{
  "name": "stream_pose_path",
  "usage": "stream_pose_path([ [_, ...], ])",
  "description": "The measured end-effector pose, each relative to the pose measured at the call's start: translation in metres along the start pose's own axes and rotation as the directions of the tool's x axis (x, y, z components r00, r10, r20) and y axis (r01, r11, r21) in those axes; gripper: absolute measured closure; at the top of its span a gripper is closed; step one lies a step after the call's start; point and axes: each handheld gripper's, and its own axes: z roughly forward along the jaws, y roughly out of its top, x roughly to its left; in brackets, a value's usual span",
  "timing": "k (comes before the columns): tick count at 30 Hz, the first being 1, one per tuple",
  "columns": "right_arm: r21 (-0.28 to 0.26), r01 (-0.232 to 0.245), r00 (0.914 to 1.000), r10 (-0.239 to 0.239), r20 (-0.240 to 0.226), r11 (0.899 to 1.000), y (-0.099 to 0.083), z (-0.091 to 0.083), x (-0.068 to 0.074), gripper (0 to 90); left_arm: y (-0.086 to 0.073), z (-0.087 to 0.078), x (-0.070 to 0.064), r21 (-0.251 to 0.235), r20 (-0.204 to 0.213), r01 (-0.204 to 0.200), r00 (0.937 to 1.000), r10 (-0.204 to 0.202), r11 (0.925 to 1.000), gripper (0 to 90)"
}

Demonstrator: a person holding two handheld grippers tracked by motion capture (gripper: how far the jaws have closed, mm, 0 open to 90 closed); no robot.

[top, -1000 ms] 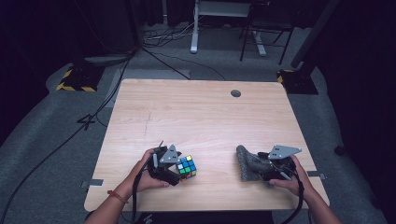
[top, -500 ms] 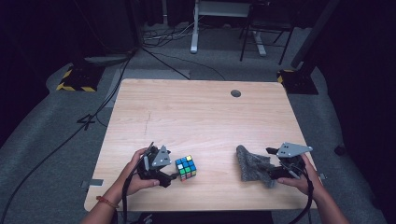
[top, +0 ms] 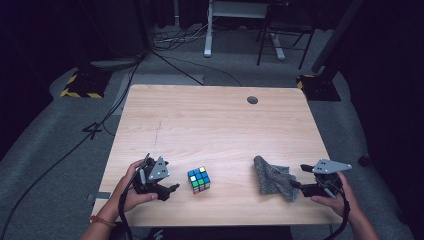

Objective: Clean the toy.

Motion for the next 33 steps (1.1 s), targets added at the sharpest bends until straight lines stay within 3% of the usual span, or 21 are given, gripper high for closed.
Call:
stream_pose_path([
  [3, 0.002, -0.018, 0.9997, 0.018, 0.015, 1.0, -0.008, -0.001, -0.006, 26.4, -0.006, 0.002, 0.003, 0.021, -0.014, 0.006, 0.9999, -0.006, 0.9998, 18.0],
  [8, -0.009, -0.068, 0.9975, 0.068, 0.019, 0.998, -0.02, -0.004, -0.014, 26.4, -0.019, 0.006, 0.013, 0.026, -0.021, 0.056, 0.9982, -0.056, 0.9981, 18.1],
  [15, 0.038, -0.085, 0.9949, 0.083, 0.058, 0.996, -0.033, -0.003, -0.017, 26.9, -0.032, 0.012, 0.02, 0.067, -0.046, 0.077, 0.9962, -0.074, 0.9947, 18.2],
  [25, 0.067, -0.163, 0.9811, 0.155, 0.116, 0.984, -0.057, -0.004, -0.027, 25.8, -0.043, 0.016, 0.027, 0.088, -0.036, 0.119, 0.9925, -0.116, 0.9889, 17.8],
  [29, 0.032, -0.208, 0.9729, 0.203, 0.11, 0.978, -0.063, -0.005, -0.031, 24.5, -0.045, 0.017, 0.028, 0.087, -0.025, 0.125, 0.9921, -0.123, 0.9883, 17.6],
  [33, -0.009, -0.214, 0.9701, 0.213, 0.116, 0.977, -0.069, -0.005, -0.031, 24.7, -0.05, 0.017, 0.031, 0.069, -0.004, 0.161, 0.9869, -0.161, 0.9845, 17.3],
])
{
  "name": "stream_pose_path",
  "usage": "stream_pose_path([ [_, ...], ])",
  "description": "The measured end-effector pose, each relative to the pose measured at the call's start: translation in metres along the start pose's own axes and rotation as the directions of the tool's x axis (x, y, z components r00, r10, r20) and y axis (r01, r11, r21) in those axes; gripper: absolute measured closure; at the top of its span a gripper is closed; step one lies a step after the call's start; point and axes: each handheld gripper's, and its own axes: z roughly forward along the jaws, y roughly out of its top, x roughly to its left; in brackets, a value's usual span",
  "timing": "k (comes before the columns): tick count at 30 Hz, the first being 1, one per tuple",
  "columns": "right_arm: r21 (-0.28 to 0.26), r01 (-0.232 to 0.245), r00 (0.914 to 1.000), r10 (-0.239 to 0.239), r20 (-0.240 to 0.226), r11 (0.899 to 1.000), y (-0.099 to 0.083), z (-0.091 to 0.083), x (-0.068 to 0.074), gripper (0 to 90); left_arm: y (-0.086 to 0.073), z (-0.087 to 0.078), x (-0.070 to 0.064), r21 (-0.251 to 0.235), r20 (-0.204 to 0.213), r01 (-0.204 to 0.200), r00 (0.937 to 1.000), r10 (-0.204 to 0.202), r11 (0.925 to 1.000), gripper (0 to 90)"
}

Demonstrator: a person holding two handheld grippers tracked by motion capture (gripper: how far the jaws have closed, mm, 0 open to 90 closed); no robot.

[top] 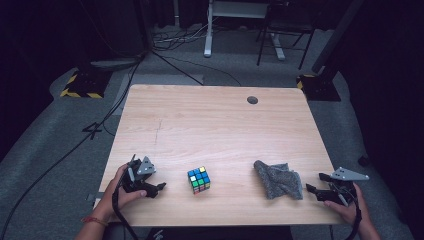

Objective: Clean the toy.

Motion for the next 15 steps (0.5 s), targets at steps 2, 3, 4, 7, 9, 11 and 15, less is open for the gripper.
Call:
stream_pose_path([
  [2, -0.001, -0.003, 1.0, 0.003, 0.005, 1.0, 0.0, 0.0, 0.0, 24.4, -0.003, 0.001, 0.003, -0.02, 0.022, 0.031, 0.9993, -0.03, 0.9993, 17.2],
  [3, -0.001, -0.004, 1.0, 0.004, 0.006, 1.0, 0.0, 0.0, 0.0, 24.4, -0.006, 0.002, 0.005, -0.031, 0.041, 0.058, 0.9975, -0.057, 0.9978, 17.2],
  [4, -0.001, -0.005, 0.9999, 0.005, 0.009, 1.0, 0.0, 0.0, 0.0, 24.4, -0.009, 0.002, 0.006, -0.045, 0.044, 0.058, 0.9975, -0.056, 0.9973, 16.7],
  [7, -0.001, -0.007, 0.9999, 0.007, 0.011, 1.0, 0.0, 0.0, 0.0, 24.4, -0.013, 0.002, 0.007, -0.078, 0.048, 0.057, 0.9974, -0.054, 0.9953, 16.5],
  [9, -0.001, -0.006, 0.9999, 0.006, 0.011, 1.0, 0.0, 0.0, 0.0, 24.4, -0.014, 0.002, 0.007, -0.082, 0.042, 0.056, 0.9977, -0.053, 0.995, 16.0],
  [11, -0.001, -0.006, 0.9999, 0.006, 0.011, 1.0, 0.0, 0.0, 0.0, 24.4, -0.014, 0.002, 0.007, -0.08, 0.039, 0.056, 0.9978, -0.053, 0.9952, 15.8],
  [15, -0.001, -0.006, 0.9999, 0.006, 0.01, 1.0, 0.0, 0.0, 0.0, 24.5, -0.014, 0.001, 0.006, -0.078, 0.035, 0.058, 0.9979, -0.055, 0.9953, 15.7],
])
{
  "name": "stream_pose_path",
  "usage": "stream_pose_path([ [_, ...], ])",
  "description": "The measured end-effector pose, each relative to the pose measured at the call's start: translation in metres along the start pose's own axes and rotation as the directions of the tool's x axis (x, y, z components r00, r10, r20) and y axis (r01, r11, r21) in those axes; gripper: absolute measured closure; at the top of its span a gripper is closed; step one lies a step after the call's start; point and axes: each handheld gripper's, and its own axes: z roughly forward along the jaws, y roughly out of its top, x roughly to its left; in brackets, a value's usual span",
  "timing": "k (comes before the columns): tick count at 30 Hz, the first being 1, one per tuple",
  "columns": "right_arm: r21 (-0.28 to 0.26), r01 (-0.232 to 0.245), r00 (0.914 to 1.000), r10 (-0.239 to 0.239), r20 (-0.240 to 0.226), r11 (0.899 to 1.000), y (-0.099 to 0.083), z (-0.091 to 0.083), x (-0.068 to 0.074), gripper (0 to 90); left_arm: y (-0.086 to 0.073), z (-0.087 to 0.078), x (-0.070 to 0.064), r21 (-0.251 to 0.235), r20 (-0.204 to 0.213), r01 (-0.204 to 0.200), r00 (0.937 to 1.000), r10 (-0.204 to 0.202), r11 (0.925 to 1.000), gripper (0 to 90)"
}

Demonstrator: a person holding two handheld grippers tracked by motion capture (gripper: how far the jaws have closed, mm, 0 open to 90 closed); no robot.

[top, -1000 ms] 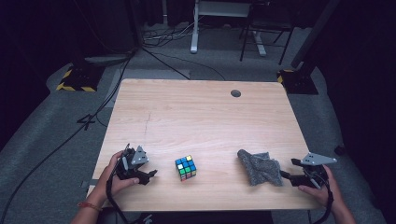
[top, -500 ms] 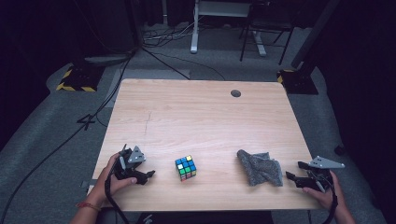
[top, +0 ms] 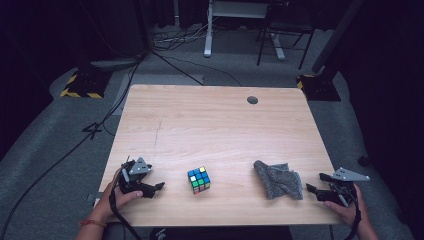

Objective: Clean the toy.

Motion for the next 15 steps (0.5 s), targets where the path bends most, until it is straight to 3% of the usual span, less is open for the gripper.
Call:
stream_pose_path([
  [15, -0.001, -0.004, 1.0, 0.004, -0.002, 1.0, 0.0, 0.0, -0.0002, 25.1, -0.0008, -0.0003, -0.0019, -0.003, -0.011, 0.02, 0.9997, -0.02, 0.9998, 15.6],
])
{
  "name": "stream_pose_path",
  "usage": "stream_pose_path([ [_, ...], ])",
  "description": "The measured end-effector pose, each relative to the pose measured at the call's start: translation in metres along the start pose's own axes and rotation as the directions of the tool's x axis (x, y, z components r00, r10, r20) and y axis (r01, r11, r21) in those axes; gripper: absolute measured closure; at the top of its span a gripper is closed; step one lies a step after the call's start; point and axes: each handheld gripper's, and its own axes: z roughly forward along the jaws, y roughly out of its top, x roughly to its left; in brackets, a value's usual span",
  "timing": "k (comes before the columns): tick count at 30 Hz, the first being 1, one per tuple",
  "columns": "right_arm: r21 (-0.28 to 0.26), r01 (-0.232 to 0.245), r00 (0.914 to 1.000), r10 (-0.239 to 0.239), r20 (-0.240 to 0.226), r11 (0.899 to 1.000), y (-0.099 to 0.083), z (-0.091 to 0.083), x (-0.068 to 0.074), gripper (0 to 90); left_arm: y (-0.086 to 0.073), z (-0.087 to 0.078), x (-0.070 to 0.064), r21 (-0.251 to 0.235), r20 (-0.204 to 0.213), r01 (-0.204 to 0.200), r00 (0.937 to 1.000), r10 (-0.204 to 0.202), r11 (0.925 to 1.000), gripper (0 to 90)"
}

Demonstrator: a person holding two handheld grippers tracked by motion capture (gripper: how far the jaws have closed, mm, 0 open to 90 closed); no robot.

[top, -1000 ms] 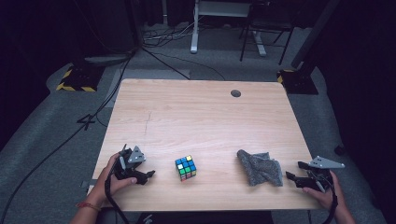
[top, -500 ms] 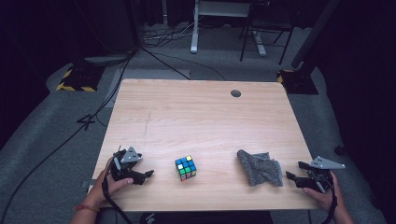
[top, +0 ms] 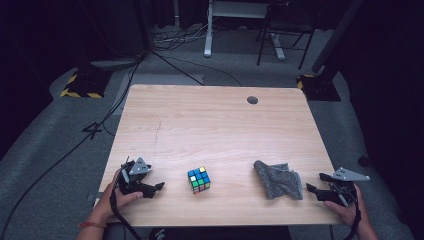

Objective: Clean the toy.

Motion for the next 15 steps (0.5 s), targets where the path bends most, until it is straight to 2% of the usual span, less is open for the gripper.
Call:
stream_pose_path([
  [15, 0.0, -0.001, 1.0, 0.001, 0.0, 1.0, 0.0, 0.0, 0.0, 25.1, 0.0003, 0.0002, 0.0005, 0.0, 0.001, -0.002, 1.0, 0.002, 1.0, 15.5],
])
